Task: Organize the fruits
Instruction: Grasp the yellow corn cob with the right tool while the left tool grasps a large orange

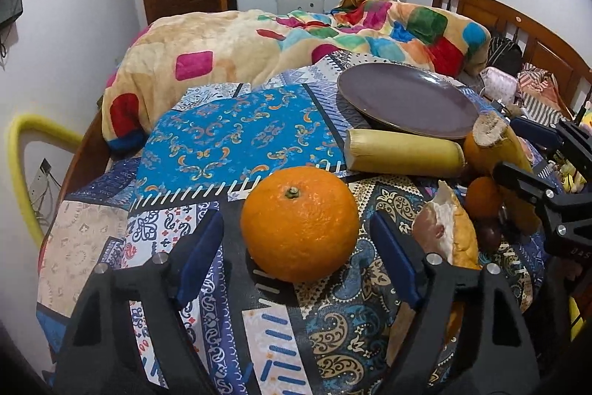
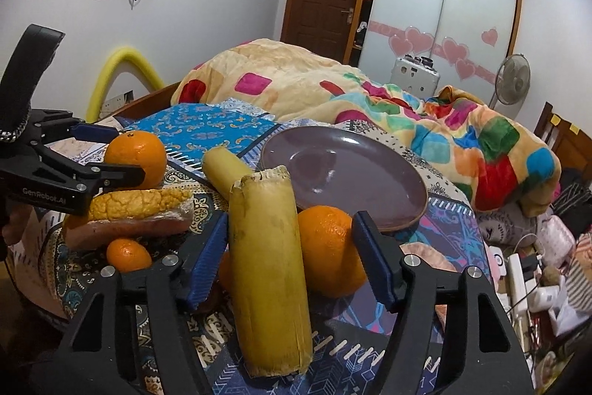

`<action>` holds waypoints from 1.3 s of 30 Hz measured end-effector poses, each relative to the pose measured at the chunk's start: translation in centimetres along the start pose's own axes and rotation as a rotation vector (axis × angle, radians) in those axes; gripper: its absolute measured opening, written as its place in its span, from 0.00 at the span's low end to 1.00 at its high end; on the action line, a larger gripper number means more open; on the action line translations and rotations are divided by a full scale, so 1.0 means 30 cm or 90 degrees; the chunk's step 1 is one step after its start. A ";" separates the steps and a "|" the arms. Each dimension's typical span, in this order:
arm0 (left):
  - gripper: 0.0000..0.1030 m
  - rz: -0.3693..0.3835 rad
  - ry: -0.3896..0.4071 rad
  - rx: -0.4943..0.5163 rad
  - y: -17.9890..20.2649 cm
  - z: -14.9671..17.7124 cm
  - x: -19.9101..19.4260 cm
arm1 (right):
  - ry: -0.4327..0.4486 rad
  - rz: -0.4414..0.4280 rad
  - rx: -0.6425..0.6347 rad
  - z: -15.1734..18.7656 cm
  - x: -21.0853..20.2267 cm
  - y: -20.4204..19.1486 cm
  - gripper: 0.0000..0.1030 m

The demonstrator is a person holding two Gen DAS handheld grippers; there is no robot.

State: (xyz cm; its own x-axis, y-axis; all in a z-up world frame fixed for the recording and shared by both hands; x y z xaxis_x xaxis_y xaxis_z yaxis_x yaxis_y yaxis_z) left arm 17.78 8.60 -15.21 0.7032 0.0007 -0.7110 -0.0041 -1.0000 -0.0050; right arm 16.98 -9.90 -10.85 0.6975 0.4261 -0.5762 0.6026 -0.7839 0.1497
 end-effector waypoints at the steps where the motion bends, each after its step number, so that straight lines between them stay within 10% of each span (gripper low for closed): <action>1: 0.80 0.002 -0.001 -0.001 -0.001 0.001 0.001 | 0.001 -0.001 0.001 0.000 -0.002 0.000 0.61; 28: 0.63 0.002 -0.036 0.025 -0.013 0.084 -0.104 | -0.096 -0.090 0.070 0.141 -0.045 -0.005 0.60; 39: 0.63 -0.003 -0.032 0.016 -0.014 0.131 -0.171 | -0.083 -0.090 0.045 0.138 -0.083 -0.021 0.41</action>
State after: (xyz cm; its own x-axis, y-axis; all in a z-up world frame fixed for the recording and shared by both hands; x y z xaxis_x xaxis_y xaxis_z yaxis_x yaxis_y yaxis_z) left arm 11.38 9.03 -14.32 0.6662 0.0065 -0.7458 -0.0191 -0.9995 -0.0257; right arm 13.27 -12.34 -12.85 0.5492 0.4749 -0.6877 0.6583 -0.7528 0.0058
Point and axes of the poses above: each gripper's, at about its wrist camera, not at the fingertips, and x roughly the way its jaws point, y to its right, z to its underside, the point moved 4 cm from there along x, roughly the way its jaws point, and after that the axes turned 2 degrees about -z, right-handed, at the moved point
